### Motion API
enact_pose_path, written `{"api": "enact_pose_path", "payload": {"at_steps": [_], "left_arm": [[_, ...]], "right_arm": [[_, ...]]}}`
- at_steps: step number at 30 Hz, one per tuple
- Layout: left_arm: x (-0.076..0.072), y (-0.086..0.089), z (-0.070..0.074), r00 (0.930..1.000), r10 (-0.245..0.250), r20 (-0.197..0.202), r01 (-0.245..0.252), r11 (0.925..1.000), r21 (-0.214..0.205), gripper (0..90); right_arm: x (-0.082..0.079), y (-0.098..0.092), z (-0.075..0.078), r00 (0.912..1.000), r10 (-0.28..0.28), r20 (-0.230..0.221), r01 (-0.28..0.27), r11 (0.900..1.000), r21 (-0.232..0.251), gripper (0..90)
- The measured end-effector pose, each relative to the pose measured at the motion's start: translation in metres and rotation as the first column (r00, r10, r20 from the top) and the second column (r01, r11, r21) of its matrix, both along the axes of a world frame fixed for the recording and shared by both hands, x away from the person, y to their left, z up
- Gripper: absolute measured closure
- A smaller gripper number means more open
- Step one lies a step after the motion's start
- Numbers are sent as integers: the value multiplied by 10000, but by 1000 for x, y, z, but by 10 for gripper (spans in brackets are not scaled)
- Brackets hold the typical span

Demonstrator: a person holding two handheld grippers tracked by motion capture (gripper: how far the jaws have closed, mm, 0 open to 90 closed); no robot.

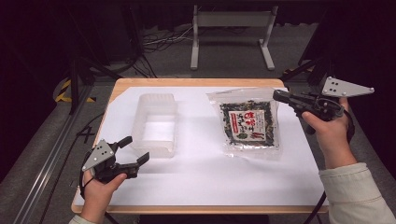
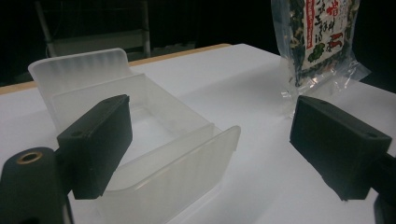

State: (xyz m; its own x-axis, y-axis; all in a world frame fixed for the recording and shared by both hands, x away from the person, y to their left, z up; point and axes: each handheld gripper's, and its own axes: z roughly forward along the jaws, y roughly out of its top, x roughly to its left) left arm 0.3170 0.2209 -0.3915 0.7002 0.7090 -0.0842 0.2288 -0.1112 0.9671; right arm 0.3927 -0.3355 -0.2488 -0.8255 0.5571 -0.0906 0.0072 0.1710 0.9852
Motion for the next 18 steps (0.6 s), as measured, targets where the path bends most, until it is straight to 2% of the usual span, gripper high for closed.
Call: {"api": "enact_pose_path", "payload": {"at_steps": [12,18], "left_arm": [[6,-11,4,9999,-134,-4,134,9999,-15,133],[12,-30,7,9985,-556,-14,556,9985,3,128]], "right_arm": [[-9,15,18,9969,445,649,-451,9990,75,900],[-10,29,24,9943,740,773,-751,9971,105,900]]}}
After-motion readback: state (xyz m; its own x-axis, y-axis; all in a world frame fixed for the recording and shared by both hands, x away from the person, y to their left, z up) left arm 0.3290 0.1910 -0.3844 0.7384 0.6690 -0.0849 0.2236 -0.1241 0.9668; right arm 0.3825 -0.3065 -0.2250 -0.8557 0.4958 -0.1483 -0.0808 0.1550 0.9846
